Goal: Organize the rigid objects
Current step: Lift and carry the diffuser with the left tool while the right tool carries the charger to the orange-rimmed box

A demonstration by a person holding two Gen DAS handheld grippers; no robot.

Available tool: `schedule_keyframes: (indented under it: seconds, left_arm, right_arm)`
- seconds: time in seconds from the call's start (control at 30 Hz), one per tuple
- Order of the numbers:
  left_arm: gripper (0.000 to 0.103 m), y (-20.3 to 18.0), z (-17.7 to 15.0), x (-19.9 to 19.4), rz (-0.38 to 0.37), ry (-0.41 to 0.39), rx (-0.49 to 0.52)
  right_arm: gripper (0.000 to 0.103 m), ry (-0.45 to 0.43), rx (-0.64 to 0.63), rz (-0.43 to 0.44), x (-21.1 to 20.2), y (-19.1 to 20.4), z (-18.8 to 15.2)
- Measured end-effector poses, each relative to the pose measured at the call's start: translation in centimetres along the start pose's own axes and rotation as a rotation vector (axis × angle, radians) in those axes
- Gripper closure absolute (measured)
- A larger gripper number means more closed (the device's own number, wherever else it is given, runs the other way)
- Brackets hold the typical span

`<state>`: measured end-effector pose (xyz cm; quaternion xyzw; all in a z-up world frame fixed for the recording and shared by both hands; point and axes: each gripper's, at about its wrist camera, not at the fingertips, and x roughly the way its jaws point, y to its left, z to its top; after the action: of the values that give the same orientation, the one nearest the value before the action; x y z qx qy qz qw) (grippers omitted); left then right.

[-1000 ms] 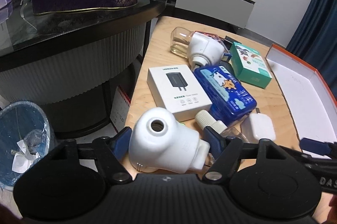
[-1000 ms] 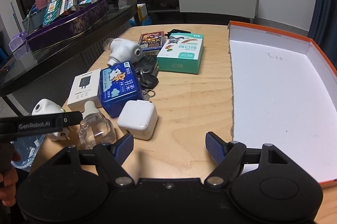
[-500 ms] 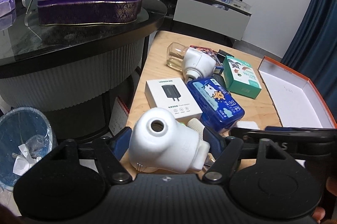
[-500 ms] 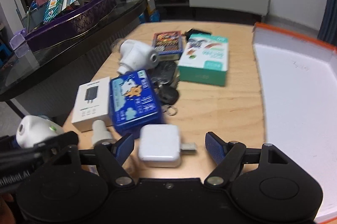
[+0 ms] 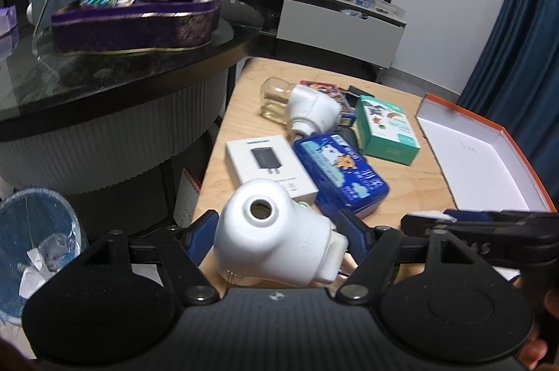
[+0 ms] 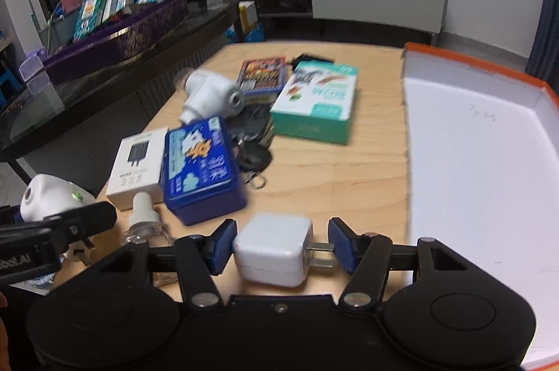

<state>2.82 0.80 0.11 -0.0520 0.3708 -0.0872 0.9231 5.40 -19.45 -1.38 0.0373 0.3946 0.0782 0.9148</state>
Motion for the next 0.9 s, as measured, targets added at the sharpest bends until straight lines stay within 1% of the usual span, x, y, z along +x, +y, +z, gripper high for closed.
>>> schedule_keyframes:
  seconds: [0.1, 0.17, 0.27, 0.33, 0.4, 0.43, 0.47, 0.53, 0.6, 0.7, 0.77, 0.8, 0.83, 0.87, 0.9]
  left_arm:
    - [0.028, -1.5, 0.4, -0.8, -0.012, -0.012, 0.038]
    - [0.028, -2.7, 0.9, -1.2, -0.030, -0.018, 0.060]
    - [0.028, -4.9, 1.9, -1.5, -0.063, -0.018, 0.101]
    - [0.030, -6.6, 2.8, -1.6, -0.090, -0.015, 0.127]
    - [0.034, -8.3, 3.8, -1.6, -0.125, -0.008, 0.151]
    - [0.045, -9.1, 4.3, -1.6, -0.144, -0.007, 0.161]
    - [0.052, -10.1, 4.8, -1.6, -0.161, -0.011, 0.180]
    - [0.051, -12.0, 5.5, -1.1, -0.185, -0.023, 0.210]
    - [0.051, -13.0, 5.6, -0.3, -0.234, -0.011, 0.204]
    - [0.052, -13.7, 4.4, 0.9, -0.223, -0.011, 0.233]
    - [0.053, -12.8, 3.6, 1.7, -0.219, 0.013, 0.206]
    - [0.053, -12.5, 3.3, 2.1, -0.220, 0.015, 0.190]
    - [0.045, -12.3, 2.9, 2.5, -0.219, 0.020, 0.185]
    - [0.034, -12.0, 2.3, 3.0, -0.214, 0.036, 0.184]
    - [0.030, -12.3, 2.1, 3.4, -0.209, 0.039, 0.194]
  right_arm:
    - [0.033, -0.039, 0.010, -0.003, -2.0, -1.0, 0.6]
    - [0.033, -0.072, 0.006, -0.023, -3.5, -1.6, 1.1]
    - [0.033, -0.097, 0.039, -0.026, -5.4, -3.8, 1.9]
    - [0.033, -0.106, 0.046, -0.051, -6.5, -5.4, 2.3]
    - [0.033, -0.116, 0.048, -0.084, -7.7, -7.2, 2.8]
    - [0.033, -0.116, 0.051, -0.100, -8.2, -8.2, 3.0]
    - [0.033, -0.114, 0.056, -0.116, -8.7, -9.1, 3.3]
    - [0.033, -0.113, 0.062, -0.143, -9.6, -10.8, 3.7]
    - [0.033, -0.116, 0.076, -0.172, -10.3, -12.2, 3.8]
    - [0.033, -0.135, 0.116, -0.184, -11.6, -13.9, 3.1]
    - [0.033, -0.143, 0.143, -0.175, -12.1, -14.6, 2.2]
    - [0.033, -0.143, 0.154, -0.170, -12.1, -14.9, 1.8]
    - [0.033, -0.142, 0.164, -0.167, -11.9, -15.1, 1.4]
    - [0.033, -0.142, 0.175, -0.159, -11.8, -15.3, 1.1]
    - [0.033, -0.141, 0.190, -0.147, -11.5, -15.5, 0.8]
